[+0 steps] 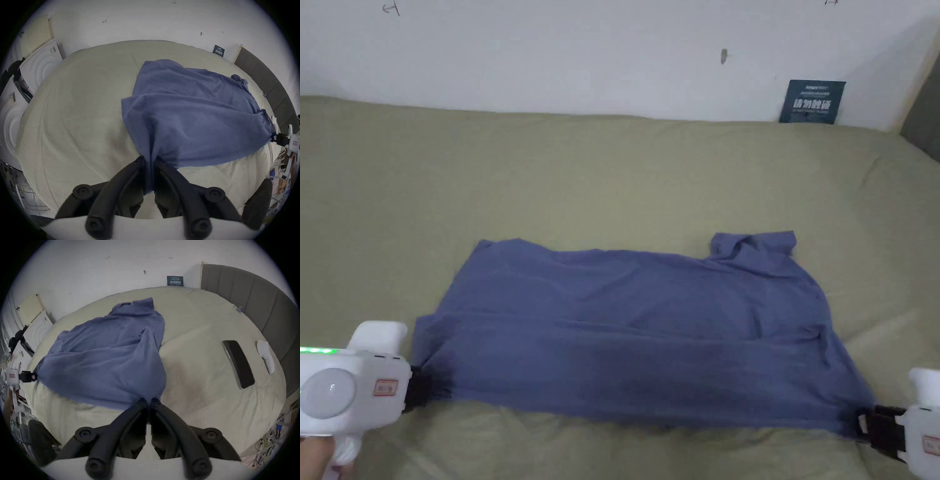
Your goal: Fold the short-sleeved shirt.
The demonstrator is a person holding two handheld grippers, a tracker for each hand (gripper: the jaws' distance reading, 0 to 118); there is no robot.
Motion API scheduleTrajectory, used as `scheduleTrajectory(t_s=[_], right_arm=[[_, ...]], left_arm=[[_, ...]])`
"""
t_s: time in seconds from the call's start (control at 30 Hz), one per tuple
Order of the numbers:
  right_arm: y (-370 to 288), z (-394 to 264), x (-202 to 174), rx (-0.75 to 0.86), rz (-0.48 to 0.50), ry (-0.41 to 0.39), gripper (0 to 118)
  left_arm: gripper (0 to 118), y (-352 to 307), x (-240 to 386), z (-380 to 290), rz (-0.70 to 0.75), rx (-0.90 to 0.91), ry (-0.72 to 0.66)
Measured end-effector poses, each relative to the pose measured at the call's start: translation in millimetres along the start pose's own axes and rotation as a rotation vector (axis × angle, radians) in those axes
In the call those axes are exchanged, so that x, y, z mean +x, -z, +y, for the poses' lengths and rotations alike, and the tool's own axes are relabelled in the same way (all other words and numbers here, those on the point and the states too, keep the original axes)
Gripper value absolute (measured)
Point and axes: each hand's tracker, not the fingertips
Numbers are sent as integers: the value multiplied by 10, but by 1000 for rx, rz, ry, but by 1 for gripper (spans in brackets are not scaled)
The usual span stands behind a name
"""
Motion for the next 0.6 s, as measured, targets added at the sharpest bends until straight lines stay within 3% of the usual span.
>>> scheduleTrajectory(t_s=[0.17, 0.53, 0.57, 0.6], right_arm=[[-427, -126, -58, 55, -4, -12, 3], [-915, -997, -10, 9, 50, 16, 4], [-894, -1002, 0, 10, 66, 32, 13], [-866, -980, -7, -4, 65, 36, 53]], left_arm=[[12, -278, -76, -102, 13, 19, 19], [12, -819, -213, -1156, -32, -42, -21], [13, -791, -215, -1178, -44, -46, -22], [35, -745, -229, -1195, -54, -41, -18]])
